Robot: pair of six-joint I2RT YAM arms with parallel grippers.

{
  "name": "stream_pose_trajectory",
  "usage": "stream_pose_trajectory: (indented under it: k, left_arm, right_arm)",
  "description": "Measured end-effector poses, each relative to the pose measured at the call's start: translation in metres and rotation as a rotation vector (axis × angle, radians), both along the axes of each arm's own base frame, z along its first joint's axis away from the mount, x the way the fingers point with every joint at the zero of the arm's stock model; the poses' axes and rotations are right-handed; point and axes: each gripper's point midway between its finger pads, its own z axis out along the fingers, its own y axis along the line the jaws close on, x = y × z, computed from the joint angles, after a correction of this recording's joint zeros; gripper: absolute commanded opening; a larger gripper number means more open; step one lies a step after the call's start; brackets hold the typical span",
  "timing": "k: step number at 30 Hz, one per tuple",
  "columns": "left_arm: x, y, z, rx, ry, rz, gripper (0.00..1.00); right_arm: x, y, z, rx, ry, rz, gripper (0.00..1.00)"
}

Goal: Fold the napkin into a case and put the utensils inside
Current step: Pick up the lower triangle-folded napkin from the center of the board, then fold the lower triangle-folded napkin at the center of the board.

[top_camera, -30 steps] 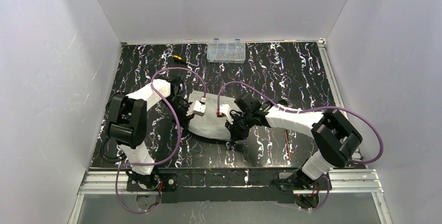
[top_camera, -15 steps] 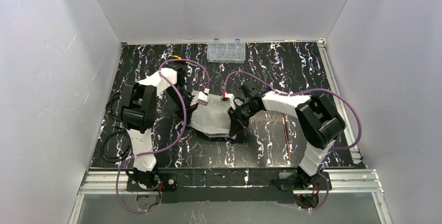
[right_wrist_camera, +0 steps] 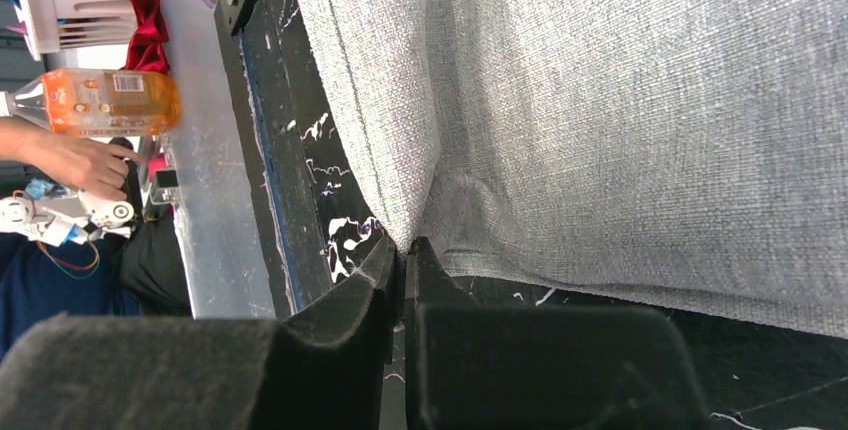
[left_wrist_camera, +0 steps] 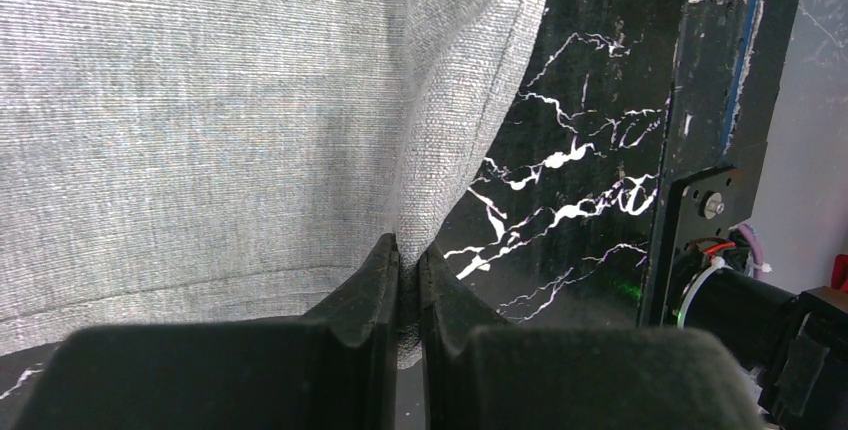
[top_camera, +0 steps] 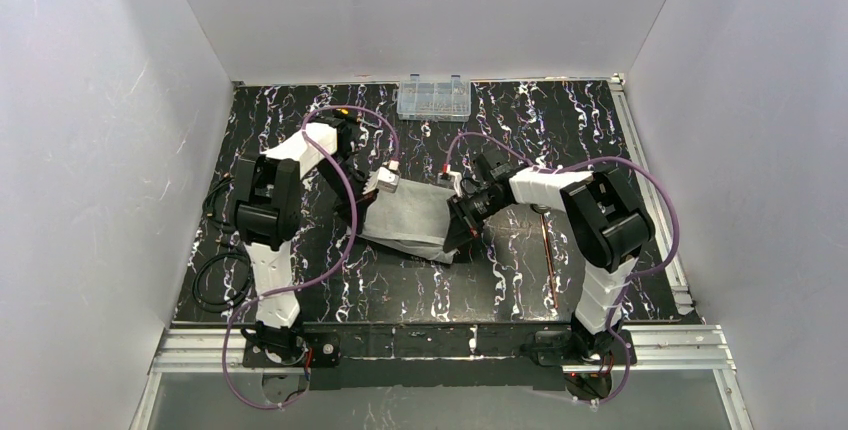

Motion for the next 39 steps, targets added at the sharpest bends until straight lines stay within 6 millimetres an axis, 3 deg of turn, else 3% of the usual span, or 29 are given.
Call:
stream_pose_trajectory:
  k: [15,22,27,31,33,34,38,39]
  left_arm:
    - [0.017,-0.007,0.003,-0.001,-0.013,0.045,0.0]
    - [0.024,-0.006,-0.007,0.036,-0.012,0.08,0.0]
    - [0.038,-0.008,-0.015,0.04,-0.068,0.117,0.23]
    - [0.045,-0.008,-0.019,0.051,-0.099,0.135,0.33]
    - [0.048,-0.007,-0.02,0.054,-0.117,0.137,0.53]
    - [0.049,-0.007,-0.02,0.056,-0.125,0.137,0.57]
    - [0.051,-0.004,-0.009,0.064,-0.162,0.149,0.65]
    - [0.052,-0.004,-0.004,0.061,-0.175,0.153,0.78]
  right_arm:
    - [0.027,-0.007,-0.004,-0.032,-0.015,-0.116,0.01]
    - [0.04,-0.01,-0.008,-0.071,-0.054,-0.147,0.01]
    - [0.051,-0.011,-0.014,-0.115,-0.081,-0.175,0.01]
    - [0.058,-0.012,-0.024,-0.153,-0.079,-0.194,0.01]
    - [0.059,-0.013,-0.029,-0.17,-0.075,-0.201,0.01]
    - [0.059,-0.013,-0.029,-0.172,-0.074,-0.203,0.01]
    - [0.06,-0.014,-0.029,-0.179,-0.076,-0.209,0.01]
    - [0.06,-0.014,-0.03,-0.18,-0.077,-0.209,0.01]
